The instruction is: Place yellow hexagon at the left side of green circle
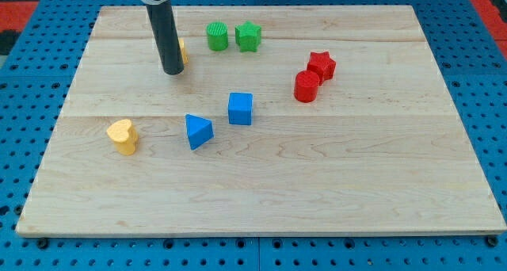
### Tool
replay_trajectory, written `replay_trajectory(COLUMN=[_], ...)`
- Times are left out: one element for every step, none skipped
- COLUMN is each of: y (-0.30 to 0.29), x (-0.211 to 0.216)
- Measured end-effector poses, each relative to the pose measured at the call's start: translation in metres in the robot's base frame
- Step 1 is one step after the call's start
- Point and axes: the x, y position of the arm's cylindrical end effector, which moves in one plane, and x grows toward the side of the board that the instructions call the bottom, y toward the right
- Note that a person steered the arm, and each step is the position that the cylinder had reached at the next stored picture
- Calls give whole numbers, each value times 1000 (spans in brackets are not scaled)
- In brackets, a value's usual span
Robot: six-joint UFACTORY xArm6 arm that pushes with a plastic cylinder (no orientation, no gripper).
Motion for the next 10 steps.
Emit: replay_trajectory(y=[-12, -17, -9, 3, 5, 20, 21, 21, 21, 21], x=[-5, -13, -30, -43, -40, -39, -39, -39, -37, -37])
